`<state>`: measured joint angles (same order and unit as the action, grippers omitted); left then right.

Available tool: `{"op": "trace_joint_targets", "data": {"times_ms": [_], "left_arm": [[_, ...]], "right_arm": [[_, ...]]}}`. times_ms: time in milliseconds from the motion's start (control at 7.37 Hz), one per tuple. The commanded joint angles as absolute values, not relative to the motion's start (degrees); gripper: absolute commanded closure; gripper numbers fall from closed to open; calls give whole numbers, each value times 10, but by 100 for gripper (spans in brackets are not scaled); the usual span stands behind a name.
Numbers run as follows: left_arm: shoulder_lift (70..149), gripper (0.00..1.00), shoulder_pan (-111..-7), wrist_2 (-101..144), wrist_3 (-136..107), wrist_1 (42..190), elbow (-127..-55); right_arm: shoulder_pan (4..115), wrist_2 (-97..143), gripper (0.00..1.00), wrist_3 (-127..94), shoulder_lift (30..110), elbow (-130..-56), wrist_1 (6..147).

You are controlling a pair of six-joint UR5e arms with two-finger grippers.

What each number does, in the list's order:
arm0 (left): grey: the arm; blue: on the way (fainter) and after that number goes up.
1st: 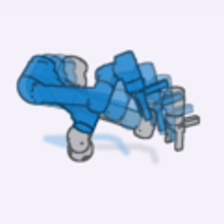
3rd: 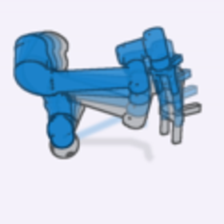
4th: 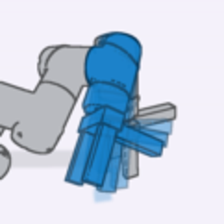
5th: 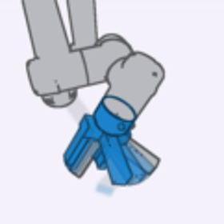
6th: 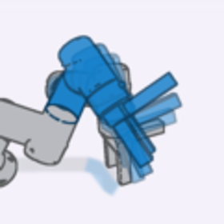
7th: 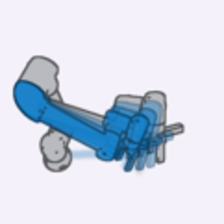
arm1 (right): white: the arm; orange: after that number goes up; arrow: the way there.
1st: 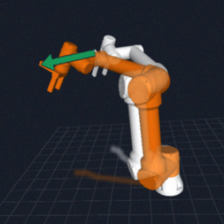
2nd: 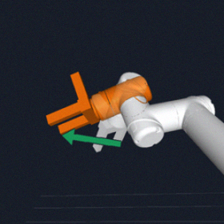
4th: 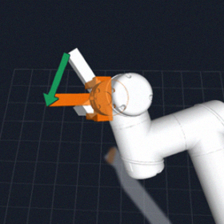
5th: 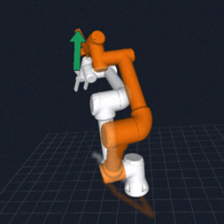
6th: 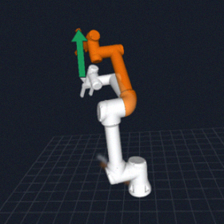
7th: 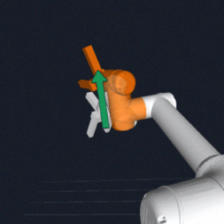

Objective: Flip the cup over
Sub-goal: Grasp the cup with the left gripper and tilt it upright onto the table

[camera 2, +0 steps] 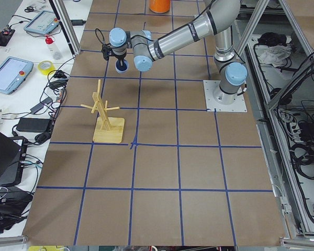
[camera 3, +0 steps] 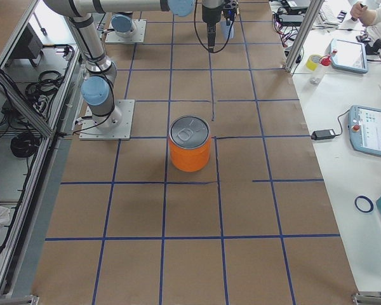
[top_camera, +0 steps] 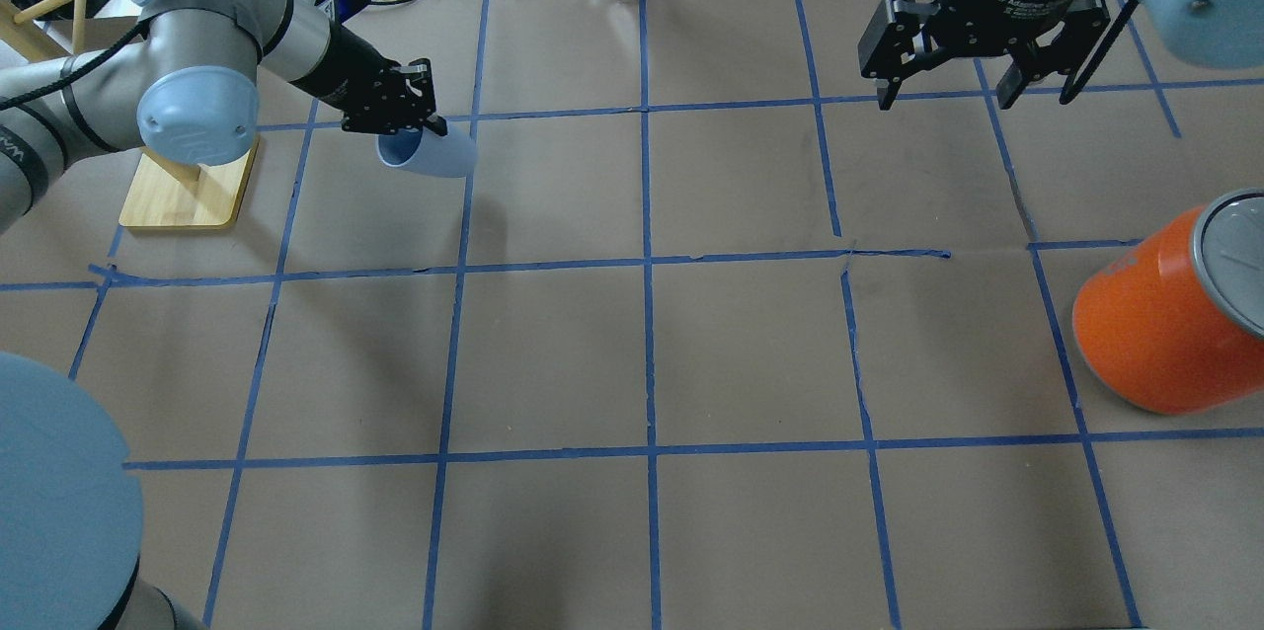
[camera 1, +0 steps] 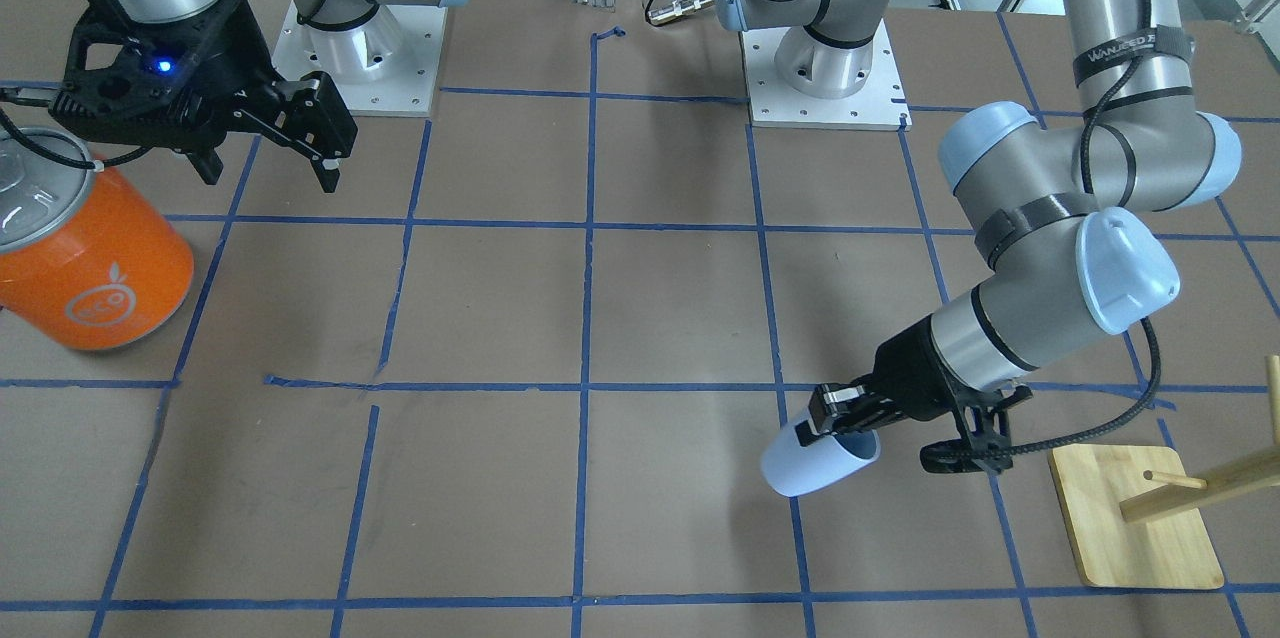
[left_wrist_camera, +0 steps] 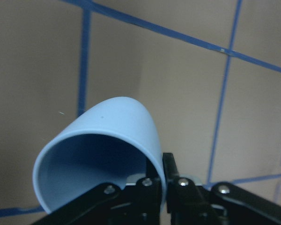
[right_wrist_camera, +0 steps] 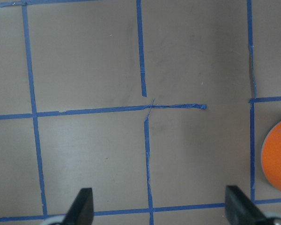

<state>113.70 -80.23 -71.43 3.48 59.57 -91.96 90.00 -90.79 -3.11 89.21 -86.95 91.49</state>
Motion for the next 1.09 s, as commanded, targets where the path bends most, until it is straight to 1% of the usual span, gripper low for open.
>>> {"op": "trace_joint_targets", "data": {"times_ms": [0, 136, 543, 679, 814, 950], "left_arm": [[1169, 100, -802, -878, 162, 622, -879], [1178, 100, -802, -879, 163, 627, -862], [1188, 100, -806, -872, 163, 619, -866], [1189, 90, -809, -874, 164, 617, -867], [1190, 1, -811, -874, 163, 604, -870], [1187, 0, -812, -875, 161, 602, -869]], "right_arm": [[900, -908, 0, -30, 892, -870, 915], [900, -908, 0, -31, 892, -870, 915], [900, -909, 0, -29, 892, -870, 914], [900, -909, 0, -28, 893, -870, 915], [900, -909, 0, -27, 892, -871, 915], [900, -909, 0, -27, 892, -871, 914]]}}
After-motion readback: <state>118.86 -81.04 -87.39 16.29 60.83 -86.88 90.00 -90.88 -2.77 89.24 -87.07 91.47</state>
